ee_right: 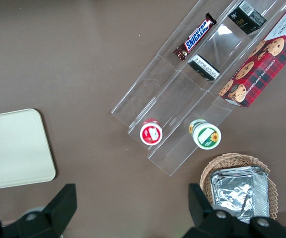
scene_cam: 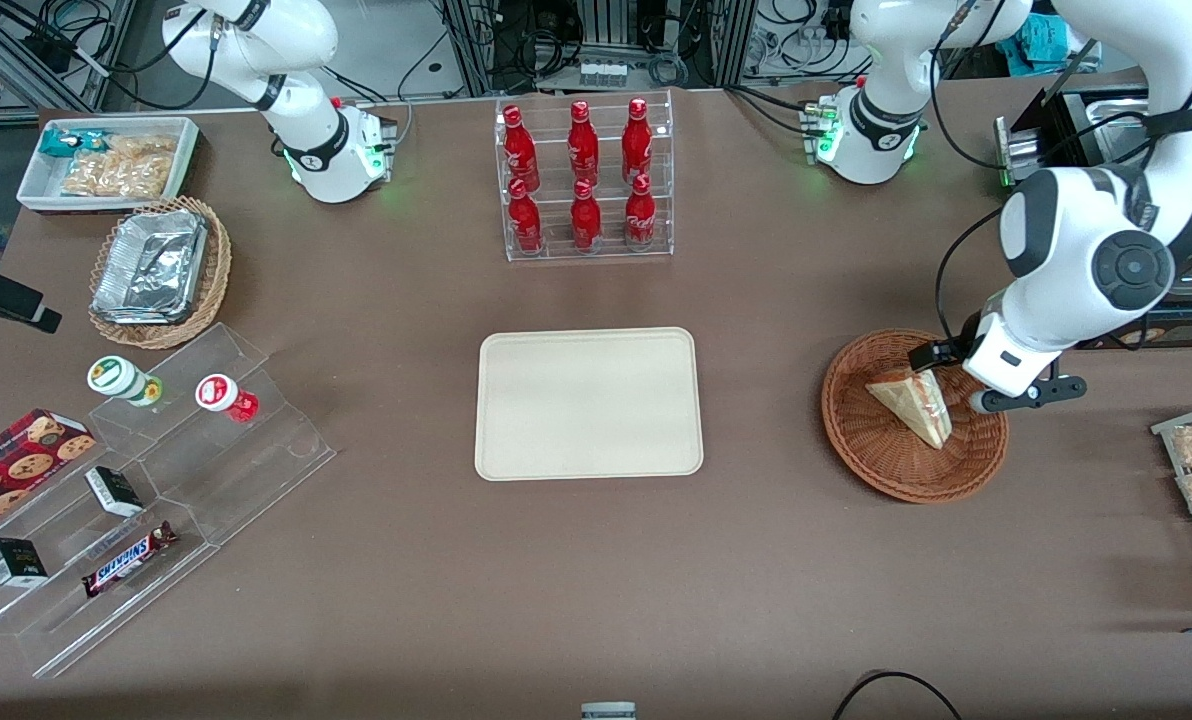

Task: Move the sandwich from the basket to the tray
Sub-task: 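Lower the left gripper around the sandwich wedge and close it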

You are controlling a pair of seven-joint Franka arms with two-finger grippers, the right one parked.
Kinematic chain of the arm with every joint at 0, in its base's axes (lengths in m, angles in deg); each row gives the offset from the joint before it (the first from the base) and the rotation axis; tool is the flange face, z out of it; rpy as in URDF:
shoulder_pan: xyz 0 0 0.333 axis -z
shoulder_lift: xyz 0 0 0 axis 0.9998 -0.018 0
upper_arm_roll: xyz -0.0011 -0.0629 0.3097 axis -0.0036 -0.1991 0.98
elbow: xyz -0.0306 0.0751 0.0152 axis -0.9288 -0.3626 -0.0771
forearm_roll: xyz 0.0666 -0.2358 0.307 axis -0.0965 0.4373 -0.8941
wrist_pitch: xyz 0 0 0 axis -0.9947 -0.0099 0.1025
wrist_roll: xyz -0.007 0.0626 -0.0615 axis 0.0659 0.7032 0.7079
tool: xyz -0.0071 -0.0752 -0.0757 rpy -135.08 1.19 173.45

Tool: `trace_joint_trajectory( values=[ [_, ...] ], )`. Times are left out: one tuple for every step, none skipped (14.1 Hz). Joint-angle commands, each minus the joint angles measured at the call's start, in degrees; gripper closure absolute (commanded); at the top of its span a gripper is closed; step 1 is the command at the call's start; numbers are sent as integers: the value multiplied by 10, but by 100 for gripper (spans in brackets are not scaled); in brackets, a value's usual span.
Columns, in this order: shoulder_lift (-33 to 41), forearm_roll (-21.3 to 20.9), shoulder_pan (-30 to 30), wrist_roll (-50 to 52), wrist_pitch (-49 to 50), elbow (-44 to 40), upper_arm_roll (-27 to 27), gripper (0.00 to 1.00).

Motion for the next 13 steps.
trace_joint_trajectory(
  values=[
    [12,1,-4,170,-64,42,-5,0],
    [4,1,-4,229,-72,42,-5,0],
    [-2,1,-4,274,-78,42,-5,0],
    [-8,2,-4,327,-85,44,-5,0],
    [-13,2,-4,372,-100,47,-5,0],
    [-21,2,-4,416,-129,56,-5,0],
    [-29,2,-4,448,-158,65,-5,0],
    [-40,2,-4,466,-170,67,-5,0],
    [-50,2,-4,469,-174,67,-5,0],
    [-62,2,-4,470,-173,67,-5,0],
    [-76,2,-4,471,-173,66,-5,0],
    [-88,2,-3,470,-173,66,-5,0],
    [-100,2,-2,471,-172,63,-5,13]
  ],
)
